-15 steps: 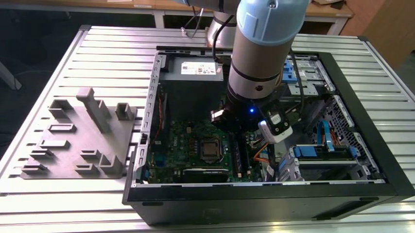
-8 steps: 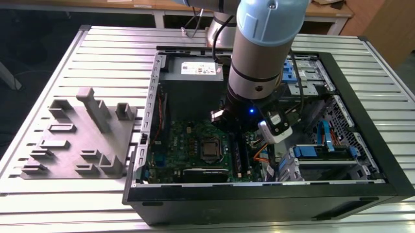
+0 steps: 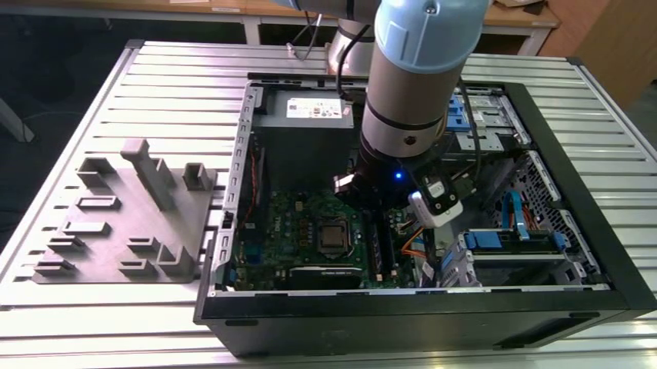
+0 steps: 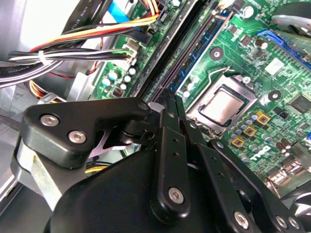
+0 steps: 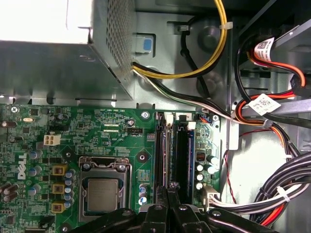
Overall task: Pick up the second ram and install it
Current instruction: 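Insert the second ram into the second slot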
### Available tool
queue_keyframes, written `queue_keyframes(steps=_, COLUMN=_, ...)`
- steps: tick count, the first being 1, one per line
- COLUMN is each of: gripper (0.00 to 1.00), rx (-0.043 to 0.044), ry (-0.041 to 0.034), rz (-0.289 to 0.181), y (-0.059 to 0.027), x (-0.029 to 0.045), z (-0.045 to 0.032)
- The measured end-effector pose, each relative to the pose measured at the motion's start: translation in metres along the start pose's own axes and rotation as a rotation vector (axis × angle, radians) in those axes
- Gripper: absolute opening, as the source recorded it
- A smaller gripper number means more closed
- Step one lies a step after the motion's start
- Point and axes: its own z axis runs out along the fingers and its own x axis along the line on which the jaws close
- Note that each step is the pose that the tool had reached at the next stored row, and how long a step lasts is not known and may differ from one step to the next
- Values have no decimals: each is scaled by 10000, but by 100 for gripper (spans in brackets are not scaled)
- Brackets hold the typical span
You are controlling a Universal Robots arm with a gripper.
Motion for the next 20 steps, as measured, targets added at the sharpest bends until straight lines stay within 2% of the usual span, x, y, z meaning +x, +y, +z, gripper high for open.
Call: queue_keyframes(steps=20, gripper=8, rx=9, ry=-12, rz=322, y=0, x=-4, z=0)
